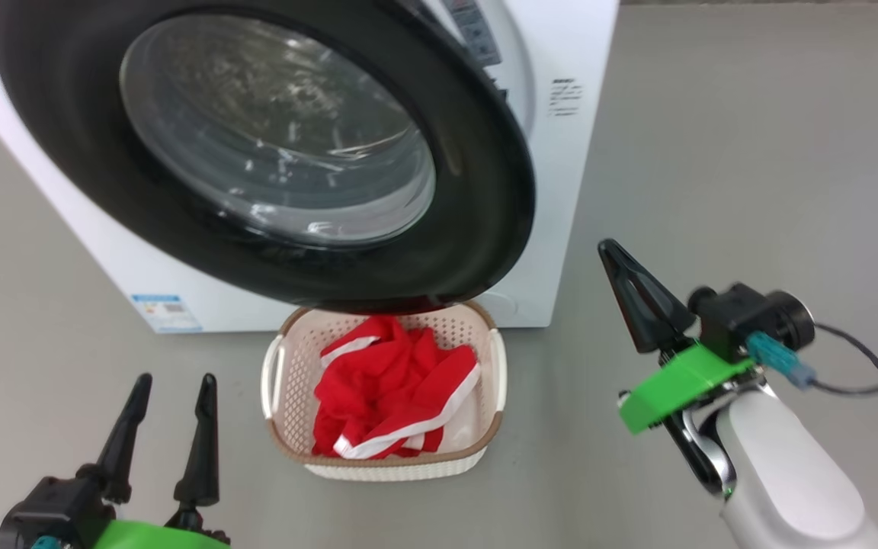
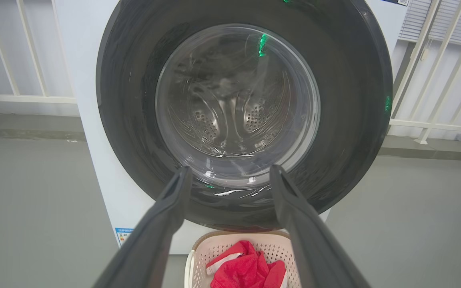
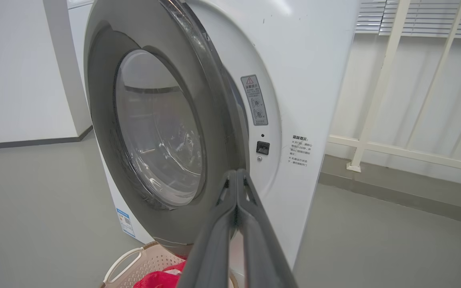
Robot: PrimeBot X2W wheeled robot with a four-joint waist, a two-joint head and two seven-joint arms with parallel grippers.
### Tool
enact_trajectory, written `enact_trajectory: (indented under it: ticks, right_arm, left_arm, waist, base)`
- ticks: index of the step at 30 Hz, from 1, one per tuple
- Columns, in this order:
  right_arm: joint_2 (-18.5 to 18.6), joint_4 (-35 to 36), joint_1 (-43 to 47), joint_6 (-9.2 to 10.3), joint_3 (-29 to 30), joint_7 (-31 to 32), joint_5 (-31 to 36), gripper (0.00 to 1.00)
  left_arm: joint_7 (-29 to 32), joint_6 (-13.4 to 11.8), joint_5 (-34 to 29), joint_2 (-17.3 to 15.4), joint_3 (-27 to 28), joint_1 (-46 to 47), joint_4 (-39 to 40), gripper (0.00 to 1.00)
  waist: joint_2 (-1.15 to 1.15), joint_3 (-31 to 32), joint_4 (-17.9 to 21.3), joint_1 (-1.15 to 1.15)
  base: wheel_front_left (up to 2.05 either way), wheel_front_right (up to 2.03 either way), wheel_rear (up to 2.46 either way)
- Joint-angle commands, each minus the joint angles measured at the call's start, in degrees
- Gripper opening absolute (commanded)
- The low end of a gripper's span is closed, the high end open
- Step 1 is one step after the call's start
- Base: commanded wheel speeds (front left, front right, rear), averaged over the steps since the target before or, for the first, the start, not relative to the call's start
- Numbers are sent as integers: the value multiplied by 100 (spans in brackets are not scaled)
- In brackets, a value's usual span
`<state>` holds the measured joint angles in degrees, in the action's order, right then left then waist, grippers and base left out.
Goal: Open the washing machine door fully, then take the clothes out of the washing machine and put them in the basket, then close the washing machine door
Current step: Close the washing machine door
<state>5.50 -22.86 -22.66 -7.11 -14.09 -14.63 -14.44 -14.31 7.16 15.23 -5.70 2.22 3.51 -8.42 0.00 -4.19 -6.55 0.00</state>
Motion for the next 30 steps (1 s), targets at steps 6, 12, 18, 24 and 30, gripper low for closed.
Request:
enact_trajectory:
  ticks: [6, 12, 18, 24, 30]
  right_arm:
    - [-31, -476, -832, -37, -449, -37, -227, 0]
    - [47, -981, -1482, -37, -894, -37, -474, 0]
    - [193, -1347, -2076, -37, -1133, -37, -676, 0]
    - [339, -1517, -2526, -37, -1221, -37, -781, 0]
    - [494, -1631, -2988, -37, -1439, -37, -832, 0]
  left_arm:
    - [-69, 33, 35, -29, 84, 357, 222, 100]
    - [-69, 33, 52, 20, 1, 505, 240, 100]
    - [-69, 33, 75, 59, -16, 627, 255, 100]
    - [-69, 33, 82, 100, -6, 692, 287, 100]
    - [-69, 33, 131, 127, -67, 819, 368, 100]
  waist:
    - [0, -412, -440, 0]
    - [0, -677, -677, 0]
    - [0, -925, -842, 0]
    - [0, -1165, -911, 0]
    - [0, -1457, -945, 0]
  base:
    - [0, 0, 0]
    - [0, 0, 0]
    - [0, 0, 0]
    - [0, 0, 0]
    - [0, 0, 0]
